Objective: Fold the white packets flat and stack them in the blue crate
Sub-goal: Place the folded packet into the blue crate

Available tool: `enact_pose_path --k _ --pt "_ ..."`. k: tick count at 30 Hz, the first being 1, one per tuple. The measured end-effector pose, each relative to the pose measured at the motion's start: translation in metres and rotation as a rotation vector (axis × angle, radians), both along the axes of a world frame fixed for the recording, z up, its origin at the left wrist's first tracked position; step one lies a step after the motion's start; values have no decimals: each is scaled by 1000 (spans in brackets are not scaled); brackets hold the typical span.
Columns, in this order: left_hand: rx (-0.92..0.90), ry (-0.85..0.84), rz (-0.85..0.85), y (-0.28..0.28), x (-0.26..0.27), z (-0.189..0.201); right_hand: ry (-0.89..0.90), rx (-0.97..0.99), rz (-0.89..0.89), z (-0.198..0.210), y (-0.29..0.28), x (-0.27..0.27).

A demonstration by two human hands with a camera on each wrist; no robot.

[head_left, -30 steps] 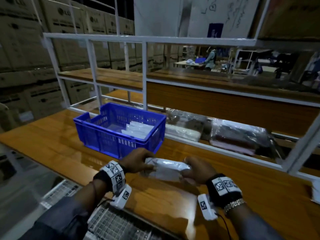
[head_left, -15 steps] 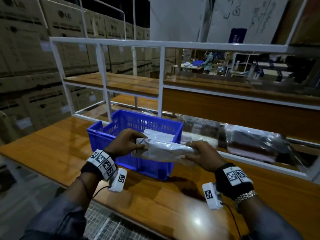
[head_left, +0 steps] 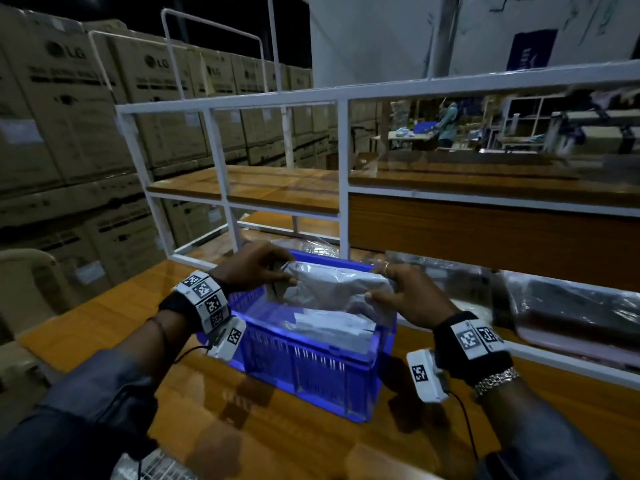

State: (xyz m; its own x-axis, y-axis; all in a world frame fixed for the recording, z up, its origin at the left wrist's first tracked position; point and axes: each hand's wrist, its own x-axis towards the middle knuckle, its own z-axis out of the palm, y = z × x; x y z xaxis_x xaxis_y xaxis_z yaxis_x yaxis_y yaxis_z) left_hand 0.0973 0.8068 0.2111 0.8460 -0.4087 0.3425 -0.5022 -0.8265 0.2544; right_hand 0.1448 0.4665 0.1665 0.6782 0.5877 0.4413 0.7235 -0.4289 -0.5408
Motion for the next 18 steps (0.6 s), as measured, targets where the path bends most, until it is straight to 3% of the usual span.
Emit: enact_pose_path --k 5,8,14,18 --pt "130 160 24 11 37 -5 124 -118 44 -8 10 37" --pt "193 239 49 17 64 -9 112 -210 18 -8 17 53" --pt "243 252 -40 29 114 5 82 -315 -51 14 41 84" --pt "369 354 -150 41 140 -14 93 -550 -104 14 70 88"
